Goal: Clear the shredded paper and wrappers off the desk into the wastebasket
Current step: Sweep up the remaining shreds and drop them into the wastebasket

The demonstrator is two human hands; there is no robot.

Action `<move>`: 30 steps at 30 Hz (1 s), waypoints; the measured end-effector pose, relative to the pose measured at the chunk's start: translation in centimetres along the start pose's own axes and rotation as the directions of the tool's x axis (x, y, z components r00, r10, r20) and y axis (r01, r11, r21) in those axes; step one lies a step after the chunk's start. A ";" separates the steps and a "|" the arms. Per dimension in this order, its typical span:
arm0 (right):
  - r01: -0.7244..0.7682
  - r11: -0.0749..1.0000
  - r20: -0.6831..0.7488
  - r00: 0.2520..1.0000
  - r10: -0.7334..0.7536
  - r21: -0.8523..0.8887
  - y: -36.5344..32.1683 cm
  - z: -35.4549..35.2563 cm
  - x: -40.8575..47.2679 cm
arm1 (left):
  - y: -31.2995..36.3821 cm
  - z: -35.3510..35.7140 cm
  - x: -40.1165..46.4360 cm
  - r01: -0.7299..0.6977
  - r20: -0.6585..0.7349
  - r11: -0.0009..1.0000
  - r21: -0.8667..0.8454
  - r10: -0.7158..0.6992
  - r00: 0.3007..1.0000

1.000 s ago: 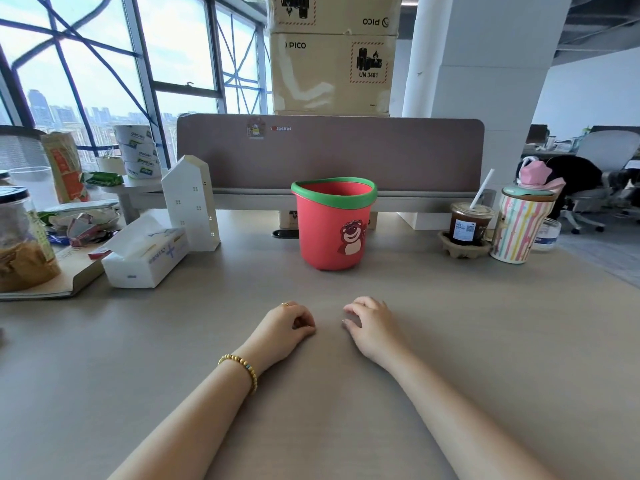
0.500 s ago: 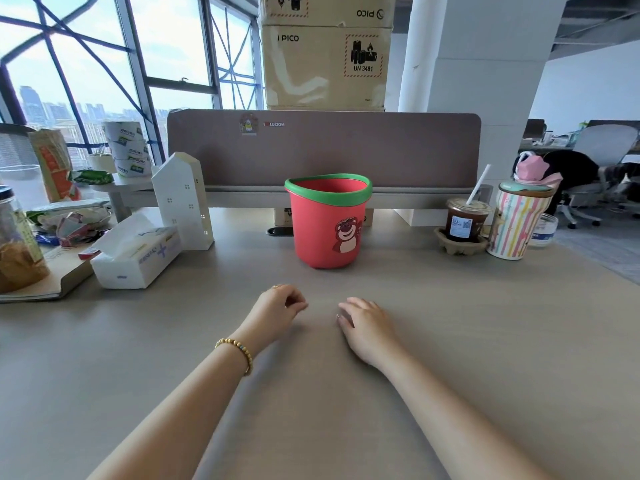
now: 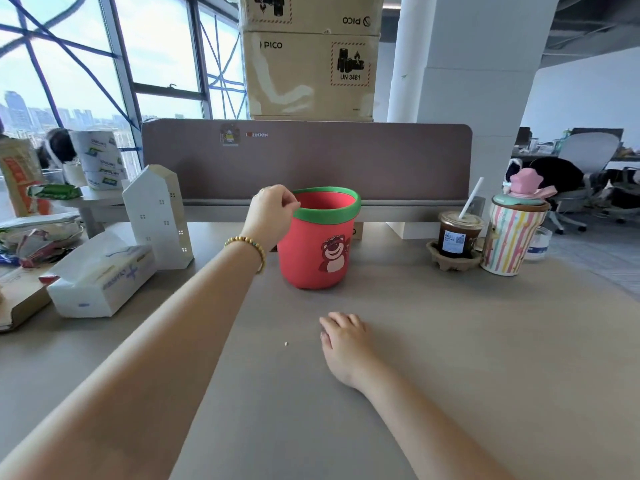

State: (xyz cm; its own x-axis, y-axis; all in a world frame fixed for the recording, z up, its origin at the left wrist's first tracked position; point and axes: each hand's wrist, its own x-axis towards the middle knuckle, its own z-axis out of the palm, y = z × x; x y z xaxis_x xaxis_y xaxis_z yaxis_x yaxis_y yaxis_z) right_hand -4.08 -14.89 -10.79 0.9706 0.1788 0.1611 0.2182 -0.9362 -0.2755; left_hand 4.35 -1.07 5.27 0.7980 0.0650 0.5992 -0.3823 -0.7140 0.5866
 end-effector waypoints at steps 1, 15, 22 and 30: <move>-0.003 1.000 0.002 1.000 0.003 0.005 0.1 0.1 0.3 | 0.3 0.3 1.0 -0.010 -0.001 1.000 0.011 0.010 1.000; 0.006 0.997 -0.001 1.000 -0.006 0.078 0.9 0.4 1.1 | -0.2 2.9 0.5 -0.087 -0.060 0.995 -0.053 0.084 0.995; 0.008 0.998 -0.031 1.000 -0.006 0.055 0.6 0.3 0.9 | -3.9 1.7 -10.1 -0.049 0.039 0.998 -0.049 0.051 0.998; -0.018 0.999 -0.009 1.000 0.018 0.043 0.1 -0.2 0.4 | -7.7 1.5 -13.5 0.135 0.513 0.986 0.094 -0.164 0.843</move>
State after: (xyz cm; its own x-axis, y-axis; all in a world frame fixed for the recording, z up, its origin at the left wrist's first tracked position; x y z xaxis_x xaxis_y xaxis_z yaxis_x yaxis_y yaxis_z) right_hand -3.69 -15.01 -10.54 0.9735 0.1588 0.1644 0.2048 -0.9254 -0.3190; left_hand -2.79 2.52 -8.17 0.9740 -0.1857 0.1295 -0.2259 -0.7610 0.6082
